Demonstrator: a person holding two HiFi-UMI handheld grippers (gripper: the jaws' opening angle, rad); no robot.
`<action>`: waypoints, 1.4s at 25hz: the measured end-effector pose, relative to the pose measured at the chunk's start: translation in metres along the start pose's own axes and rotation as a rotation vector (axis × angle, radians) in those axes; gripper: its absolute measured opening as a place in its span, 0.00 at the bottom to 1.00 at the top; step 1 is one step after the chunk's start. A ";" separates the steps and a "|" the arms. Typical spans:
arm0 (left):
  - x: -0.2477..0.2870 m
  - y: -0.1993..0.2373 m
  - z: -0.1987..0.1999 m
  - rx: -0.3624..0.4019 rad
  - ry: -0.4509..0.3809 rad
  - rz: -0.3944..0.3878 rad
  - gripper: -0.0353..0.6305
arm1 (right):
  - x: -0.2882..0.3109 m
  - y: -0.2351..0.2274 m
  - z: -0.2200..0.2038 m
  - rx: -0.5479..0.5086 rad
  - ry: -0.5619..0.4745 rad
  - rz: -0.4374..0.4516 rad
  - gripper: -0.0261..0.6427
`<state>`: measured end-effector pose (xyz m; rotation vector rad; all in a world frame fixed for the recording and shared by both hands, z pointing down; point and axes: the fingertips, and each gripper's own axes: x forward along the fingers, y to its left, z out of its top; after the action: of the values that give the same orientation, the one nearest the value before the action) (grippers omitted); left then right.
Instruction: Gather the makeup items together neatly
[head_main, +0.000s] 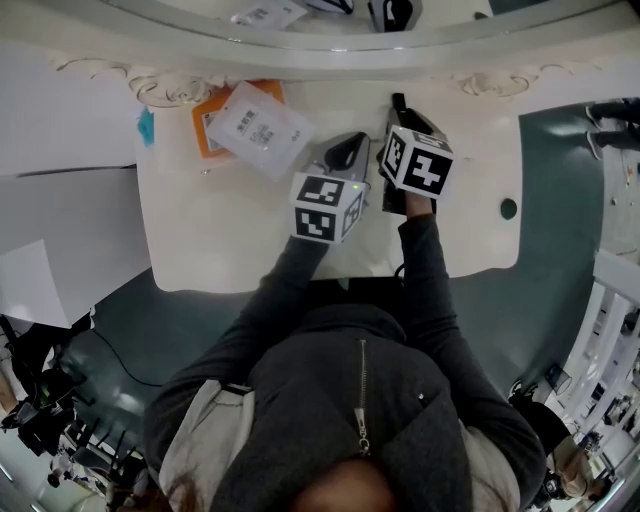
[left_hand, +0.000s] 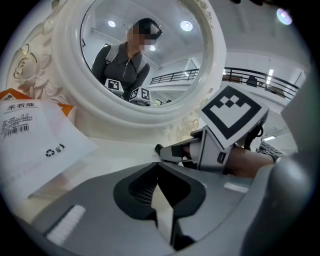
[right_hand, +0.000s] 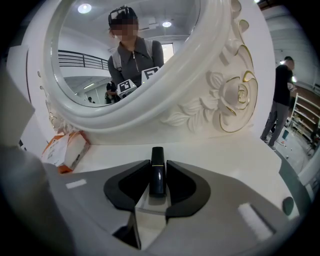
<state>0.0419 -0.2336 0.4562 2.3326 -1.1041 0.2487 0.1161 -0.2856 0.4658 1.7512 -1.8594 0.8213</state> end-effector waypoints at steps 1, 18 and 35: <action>0.000 0.000 0.000 0.000 0.001 0.000 0.07 | 0.000 0.000 0.000 -0.001 -0.001 -0.002 0.19; -0.002 -0.003 -0.002 -0.004 0.006 0.002 0.07 | -0.006 0.005 0.008 -0.027 -0.060 0.022 0.31; -0.031 -0.029 0.004 0.045 -0.036 -0.029 0.07 | -0.077 0.005 0.014 -0.015 -0.213 0.061 0.33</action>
<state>0.0435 -0.2006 0.4302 2.3993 -1.0916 0.2239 0.1186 -0.2399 0.4024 1.8423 -2.0582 0.6627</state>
